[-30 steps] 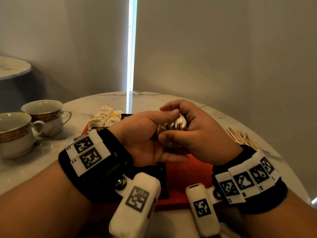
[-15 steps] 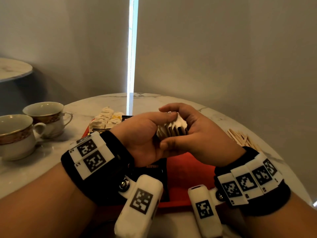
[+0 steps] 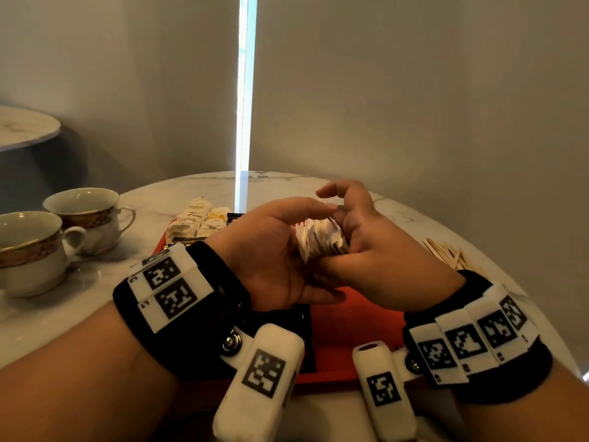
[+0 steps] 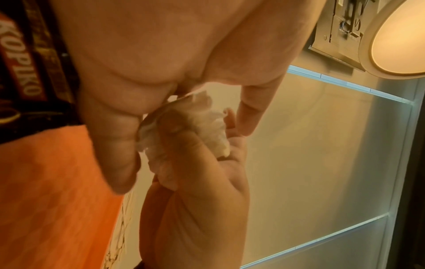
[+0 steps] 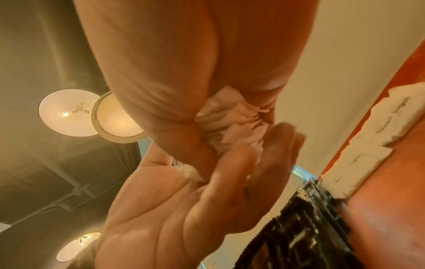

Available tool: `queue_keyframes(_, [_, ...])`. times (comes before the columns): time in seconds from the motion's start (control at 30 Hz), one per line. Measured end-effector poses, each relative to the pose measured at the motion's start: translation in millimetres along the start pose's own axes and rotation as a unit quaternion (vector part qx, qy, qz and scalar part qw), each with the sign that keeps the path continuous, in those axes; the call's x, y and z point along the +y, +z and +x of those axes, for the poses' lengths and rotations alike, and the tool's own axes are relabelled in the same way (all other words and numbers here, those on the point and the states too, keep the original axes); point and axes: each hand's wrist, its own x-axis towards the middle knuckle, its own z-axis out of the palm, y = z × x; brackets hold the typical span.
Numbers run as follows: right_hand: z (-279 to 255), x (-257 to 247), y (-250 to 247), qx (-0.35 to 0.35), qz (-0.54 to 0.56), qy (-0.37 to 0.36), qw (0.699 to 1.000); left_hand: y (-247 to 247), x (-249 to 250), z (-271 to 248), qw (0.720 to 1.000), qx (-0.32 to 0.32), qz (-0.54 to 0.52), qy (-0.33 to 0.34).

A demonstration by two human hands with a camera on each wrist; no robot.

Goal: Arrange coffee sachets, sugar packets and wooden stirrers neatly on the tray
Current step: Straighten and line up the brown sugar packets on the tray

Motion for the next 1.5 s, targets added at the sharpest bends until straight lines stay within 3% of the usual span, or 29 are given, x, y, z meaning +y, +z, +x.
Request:
queue_keyframes(0.13, [-2.4,-1.8,-0.6,-0.019,-0.024,-0.008,0.999,1.2,-4.5,3.4,0.999,0.016,-0.011,0.045])
queue_keyframes(0.23, [-1.9,-1.6,-2.2,-0.025,0.069,-0.001,0.997,1.1,-2.1,3.1,0.997,0.038,-0.037,0.056])
queue_keyframes(0.33, [7.9,8.7,-7.1,0.111,0.239,0.014,0.964,1.1,1.2,3.4,0.990,0.064,-0.094,0.081])
queue_keyframes(0.43, [12.6,12.4,-8.6,0.195,0.242,0.052,0.949,-0.8,4.5,3.1,0.979,0.091,-0.119,0.137])
queue_keyframes(0.63, [10.9,10.8,3.9,0.137,0.304,0.058,0.941,-5.3,7.6,0.6,0.970,0.107,-0.101,0.192])
queue_keyframes(1.0, [13.1,8.8,0.7,0.153,0.370,0.100,0.911,-7.9,8.4,1.2,0.967,0.133,-0.085,0.202])
queue_keyframes(1.1, [16.1,12.2,-1.8,0.185,0.408,0.095,0.889,-7.3,8.4,0.3,0.968,0.143,-0.075,0.192])
queue_keyframes(1.27, [17.8,12.3,-7.3,0.210,0.519,0.057,0.826,-6.8,9.6,0.6,0.963,0.184,-0.068,0.184])
queue_keyframes(1.5, [14.7,7.0,1.0,0.184,0.424,0.045,0.886,-7.4,6.9,-0.3,0.978,0.133,-0.016,0.158])
